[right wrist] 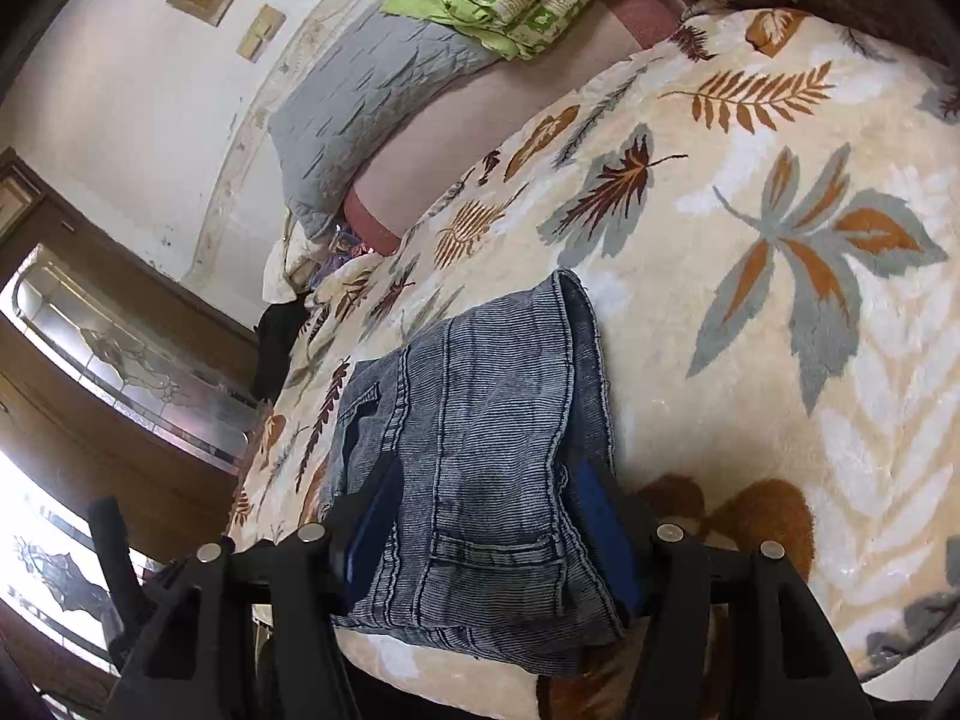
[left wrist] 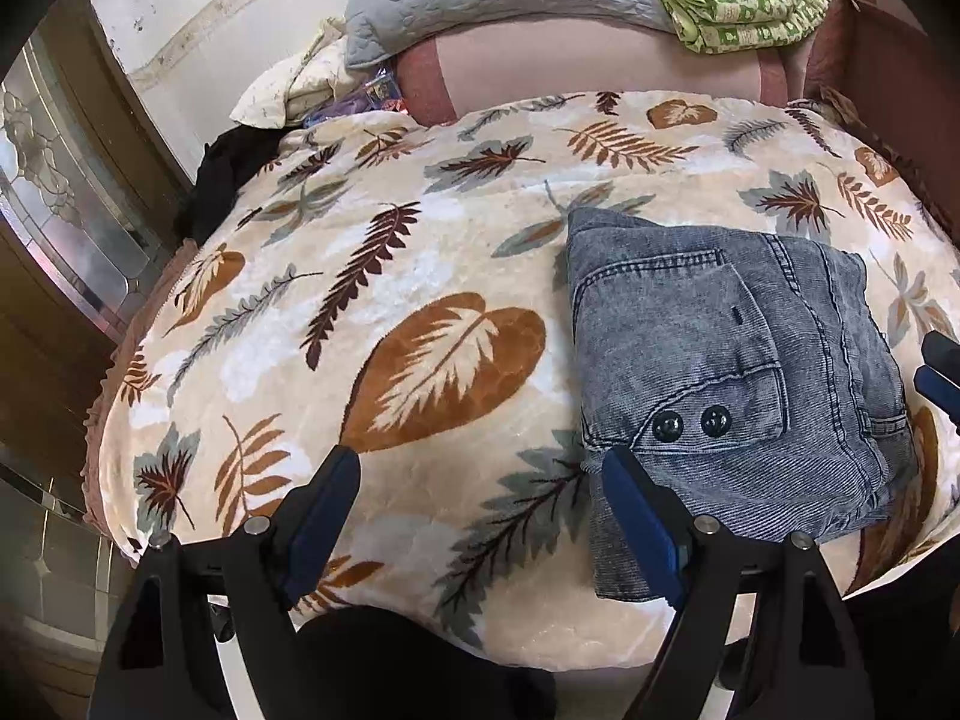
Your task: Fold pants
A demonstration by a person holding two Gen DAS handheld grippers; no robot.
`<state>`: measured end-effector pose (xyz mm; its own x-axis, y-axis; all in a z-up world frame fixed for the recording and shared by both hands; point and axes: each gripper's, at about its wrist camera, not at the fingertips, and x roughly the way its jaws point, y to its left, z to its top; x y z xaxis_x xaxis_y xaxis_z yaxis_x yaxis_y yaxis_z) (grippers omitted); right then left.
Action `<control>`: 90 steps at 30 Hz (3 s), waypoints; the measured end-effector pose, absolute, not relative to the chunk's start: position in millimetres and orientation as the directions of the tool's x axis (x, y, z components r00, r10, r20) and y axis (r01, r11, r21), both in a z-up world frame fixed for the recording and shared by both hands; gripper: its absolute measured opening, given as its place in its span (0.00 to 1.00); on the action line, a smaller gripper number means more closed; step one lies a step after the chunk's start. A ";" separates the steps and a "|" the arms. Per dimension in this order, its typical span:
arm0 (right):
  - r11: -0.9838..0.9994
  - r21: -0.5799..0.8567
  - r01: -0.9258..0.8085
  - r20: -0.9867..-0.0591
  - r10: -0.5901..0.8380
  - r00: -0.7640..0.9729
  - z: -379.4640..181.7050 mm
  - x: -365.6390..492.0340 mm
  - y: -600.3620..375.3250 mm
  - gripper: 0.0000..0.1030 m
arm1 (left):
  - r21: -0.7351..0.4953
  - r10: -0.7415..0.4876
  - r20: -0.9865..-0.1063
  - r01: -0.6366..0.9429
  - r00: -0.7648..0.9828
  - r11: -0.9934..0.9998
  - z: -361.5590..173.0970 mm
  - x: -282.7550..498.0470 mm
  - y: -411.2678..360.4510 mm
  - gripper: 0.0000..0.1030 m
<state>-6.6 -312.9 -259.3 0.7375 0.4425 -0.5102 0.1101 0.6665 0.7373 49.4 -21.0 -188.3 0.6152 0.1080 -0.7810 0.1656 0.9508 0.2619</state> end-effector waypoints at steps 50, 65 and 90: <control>0.866 0.481 0.135 -0.613 0.222 0.758 -236.8 -9.9 -278.0 0.66 | 0.284 0.135 -0.786 0.158 0.603 0.946 -198.3 54.9 -20.5 0.81; 0.958 0.280 0.063 -0.627 0.133 0.767 -226.7 -12.3 -238.0 0.66 | 0.285 0.141 -0.782 0.147 0.607 0.947 -197.0 56.4 -19.8 0.81; 0.965 0.258 0.050 -0.631 0.129 0.765 -225.7 -12.0 -233.1 0.67 | 0.286 0.141 -0.785 0.151 0.603 0.946 -203.0 54.7 -23.1 0.81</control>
